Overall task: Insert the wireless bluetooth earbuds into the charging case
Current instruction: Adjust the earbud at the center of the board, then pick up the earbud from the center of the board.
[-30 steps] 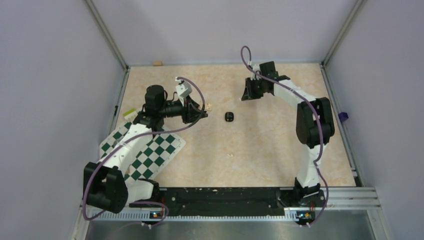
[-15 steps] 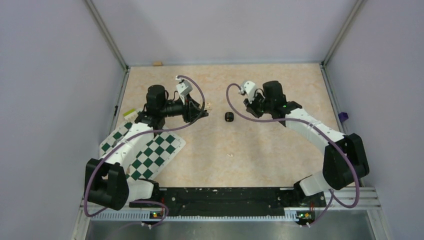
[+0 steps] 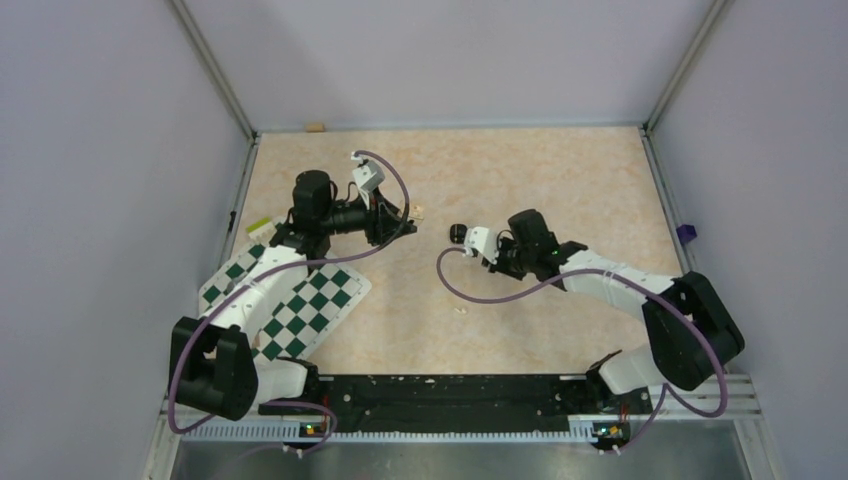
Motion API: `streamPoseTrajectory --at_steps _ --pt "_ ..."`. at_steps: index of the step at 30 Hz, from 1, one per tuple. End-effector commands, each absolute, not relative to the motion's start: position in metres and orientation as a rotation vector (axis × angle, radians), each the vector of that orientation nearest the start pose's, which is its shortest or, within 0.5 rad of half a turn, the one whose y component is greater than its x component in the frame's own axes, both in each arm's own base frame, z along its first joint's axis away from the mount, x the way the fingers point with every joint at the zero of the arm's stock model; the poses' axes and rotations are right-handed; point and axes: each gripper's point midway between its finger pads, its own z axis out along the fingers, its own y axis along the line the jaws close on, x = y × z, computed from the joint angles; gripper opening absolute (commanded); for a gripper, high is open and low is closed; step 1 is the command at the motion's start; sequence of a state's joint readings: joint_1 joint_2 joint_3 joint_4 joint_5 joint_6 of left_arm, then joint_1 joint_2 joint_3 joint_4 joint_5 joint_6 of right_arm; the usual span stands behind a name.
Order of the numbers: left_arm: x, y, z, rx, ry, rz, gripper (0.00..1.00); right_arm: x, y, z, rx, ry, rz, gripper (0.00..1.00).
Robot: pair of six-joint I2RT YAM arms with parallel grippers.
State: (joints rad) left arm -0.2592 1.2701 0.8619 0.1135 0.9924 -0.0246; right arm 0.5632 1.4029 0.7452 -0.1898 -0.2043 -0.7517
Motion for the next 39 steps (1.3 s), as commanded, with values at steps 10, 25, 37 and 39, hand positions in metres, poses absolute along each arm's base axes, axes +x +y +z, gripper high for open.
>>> streamPoseTrajectory --at_steps 10,25,37,39 --pt "0.292 -0.229 0.249 0.909 1.571 -1.079 0.00 0.307 0.203 0.072 -1.553 1.758 -0.009 0.22" --pt "0.293 -0.229 0.250 0.906 1.567 -1.072 0.00 0.337 0.144 0.087 -1.512 2.051 0.000 0.36" --pt "0.294 -0.229 0.247 0.902 1.578 -1.074 0.00 0.341 0.154 0.082 -1.506 2.430 0.114 0.48" --pt "0.295 -0.229 0.246 0.903 1.578 -1.073 0.00 0.342 0.157 0.081 -1.514 2.451 0.104 0.50"
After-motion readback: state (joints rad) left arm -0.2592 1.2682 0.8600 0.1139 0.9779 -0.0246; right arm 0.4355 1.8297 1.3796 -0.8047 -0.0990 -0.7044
